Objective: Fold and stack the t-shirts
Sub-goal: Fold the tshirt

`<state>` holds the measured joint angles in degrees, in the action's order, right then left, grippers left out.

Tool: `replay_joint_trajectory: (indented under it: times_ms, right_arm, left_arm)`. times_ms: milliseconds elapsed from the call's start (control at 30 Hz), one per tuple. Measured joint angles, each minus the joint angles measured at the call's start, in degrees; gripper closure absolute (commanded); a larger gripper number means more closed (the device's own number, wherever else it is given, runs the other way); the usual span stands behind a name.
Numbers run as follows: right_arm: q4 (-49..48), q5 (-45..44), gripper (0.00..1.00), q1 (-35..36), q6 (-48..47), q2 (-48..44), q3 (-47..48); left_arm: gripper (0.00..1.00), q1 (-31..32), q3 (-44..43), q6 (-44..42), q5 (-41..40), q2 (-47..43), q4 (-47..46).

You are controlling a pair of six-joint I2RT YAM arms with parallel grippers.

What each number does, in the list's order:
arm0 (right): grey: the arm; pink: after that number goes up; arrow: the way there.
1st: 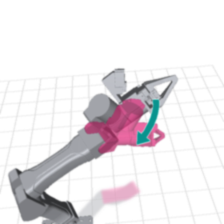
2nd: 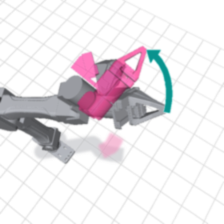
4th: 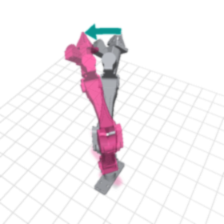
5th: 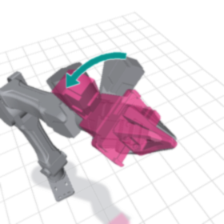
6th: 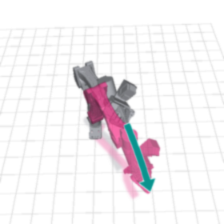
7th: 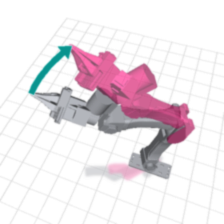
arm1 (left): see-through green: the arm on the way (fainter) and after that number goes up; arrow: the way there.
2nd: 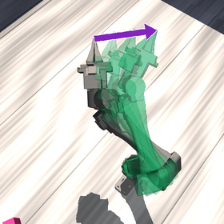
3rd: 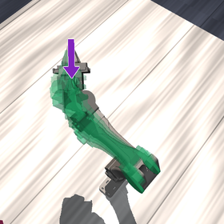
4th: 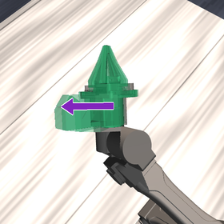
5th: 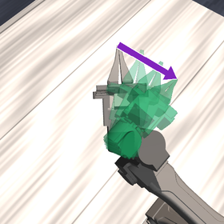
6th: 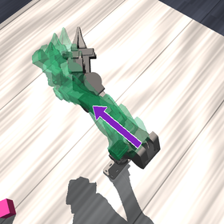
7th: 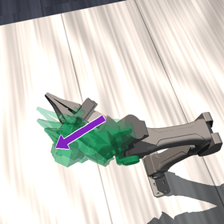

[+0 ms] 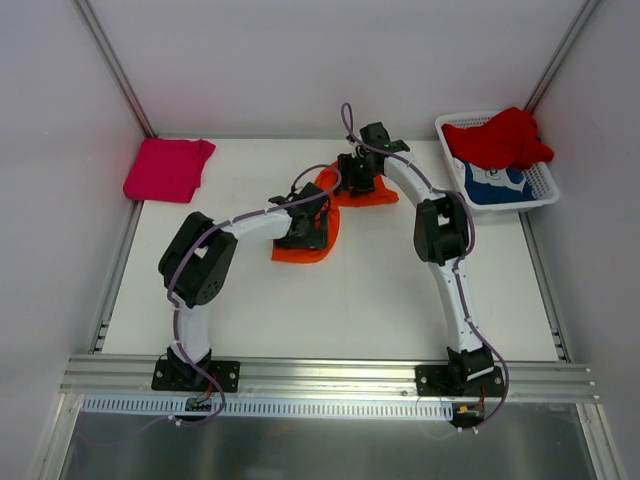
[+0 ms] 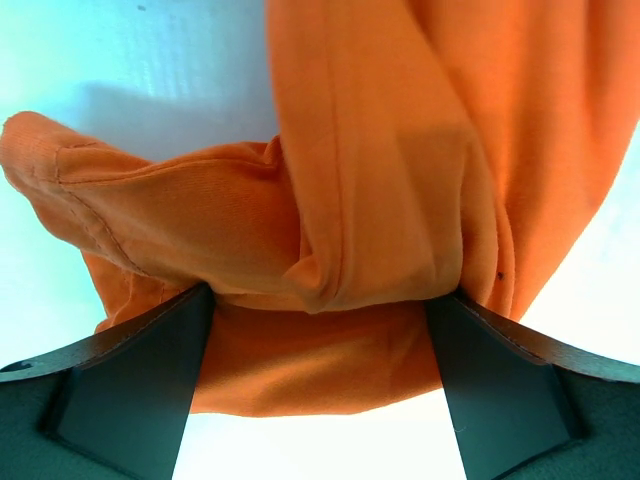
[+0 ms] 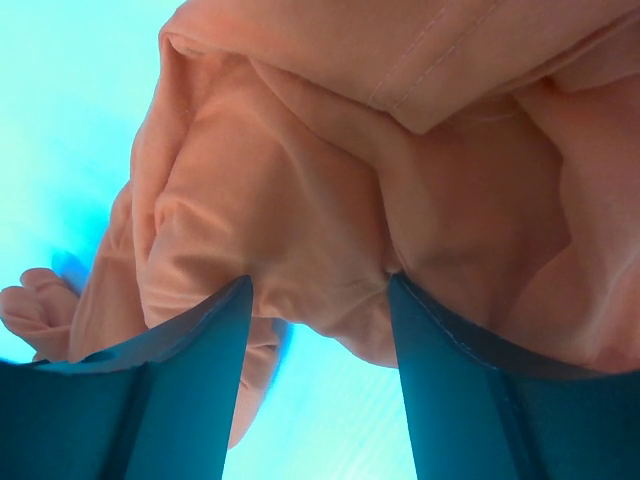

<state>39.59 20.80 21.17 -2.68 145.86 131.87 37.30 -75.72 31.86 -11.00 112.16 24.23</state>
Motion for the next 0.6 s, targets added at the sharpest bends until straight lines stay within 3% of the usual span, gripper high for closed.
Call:
replay_joint_trajectory:
  times_ms: [167,267,600]
  right_arm:
    - [-2.7,-0.5,0.39,0.6,-0.6,-2.4,-4.4]
    - [-3.4,-1.0,0.39,0.7,-1.1,-3.9,-6.9]
    - [-2.8,-6.0,0.39,0.9,-2.6,-12.0,-18.2]
  left_arm:
    - [0.1,0.4,0.7,0.6,0.0,-0.7,-0.7]
    - [0.01,0.2,1.0,0.6,0.2,-1.1,-0.9]
    - [0.01,-3.0,2.9,0.7,0.4,-4.3,4.5]
